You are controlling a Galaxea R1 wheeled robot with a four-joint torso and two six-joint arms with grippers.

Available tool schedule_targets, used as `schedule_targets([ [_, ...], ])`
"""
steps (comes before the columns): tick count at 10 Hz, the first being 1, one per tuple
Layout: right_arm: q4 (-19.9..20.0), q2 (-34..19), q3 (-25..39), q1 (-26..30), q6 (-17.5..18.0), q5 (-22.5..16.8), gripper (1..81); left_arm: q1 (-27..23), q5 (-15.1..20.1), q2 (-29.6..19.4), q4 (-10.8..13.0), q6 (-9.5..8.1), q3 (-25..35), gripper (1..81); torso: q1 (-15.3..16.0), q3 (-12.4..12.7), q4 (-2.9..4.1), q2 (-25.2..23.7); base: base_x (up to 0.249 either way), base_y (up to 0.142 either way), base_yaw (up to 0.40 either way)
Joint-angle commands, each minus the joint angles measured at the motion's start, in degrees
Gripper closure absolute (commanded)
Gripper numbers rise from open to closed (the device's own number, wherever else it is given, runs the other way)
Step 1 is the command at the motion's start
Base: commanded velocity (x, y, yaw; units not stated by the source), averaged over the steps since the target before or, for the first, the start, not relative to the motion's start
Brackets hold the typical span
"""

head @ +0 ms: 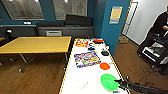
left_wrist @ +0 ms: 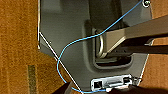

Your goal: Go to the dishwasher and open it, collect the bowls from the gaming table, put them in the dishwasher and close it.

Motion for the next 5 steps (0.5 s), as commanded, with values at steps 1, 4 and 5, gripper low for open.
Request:
schedule_targets([
  [1,1.1,-1.1,-0.2,7.4,0.2,0.6,1.0,-0.3,3.3,-0.2,-0.3,-0.28,0.3,1.0,0.0,0.0,0.00,0.0,0.000,0.000,0.000],
  [4,2.2,-0.9,-0.8,6.9,2.2,0.9,1.0,-0.1,3.3,-0.4,-0.5,-0.28,0.3,1.0,0.0,0.0,0.00,0.0,0.000,0.000,0.000],
  [5,2.2,-1.0,-0.8,6.7,2.3,0.9,1.0,-0.1,3.3,-0.4,-0.6,-0.28,0.3,1.0,0.0,0.0,0.00,0.0,0.000,0.000,0.000],
])
